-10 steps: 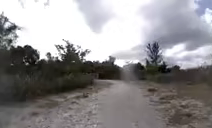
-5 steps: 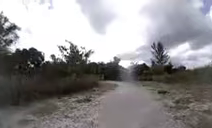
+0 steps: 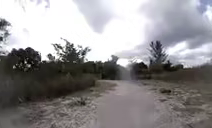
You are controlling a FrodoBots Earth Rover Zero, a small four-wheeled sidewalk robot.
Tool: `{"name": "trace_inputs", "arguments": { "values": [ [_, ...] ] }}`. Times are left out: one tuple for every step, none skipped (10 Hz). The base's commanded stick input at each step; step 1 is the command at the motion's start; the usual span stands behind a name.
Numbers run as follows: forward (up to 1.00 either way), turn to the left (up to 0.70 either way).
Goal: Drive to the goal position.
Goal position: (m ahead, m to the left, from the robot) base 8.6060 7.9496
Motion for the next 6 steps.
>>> {"name": "trace_inputs", "arguments": {
  "values": [
    [0.60, 0.00],
    [0.60, 0.00],
    [0.60, 0.00],
    [0.60, 0.00],
    [0.60, 0.00],
    [0.60, 0.00]
  ]
}}
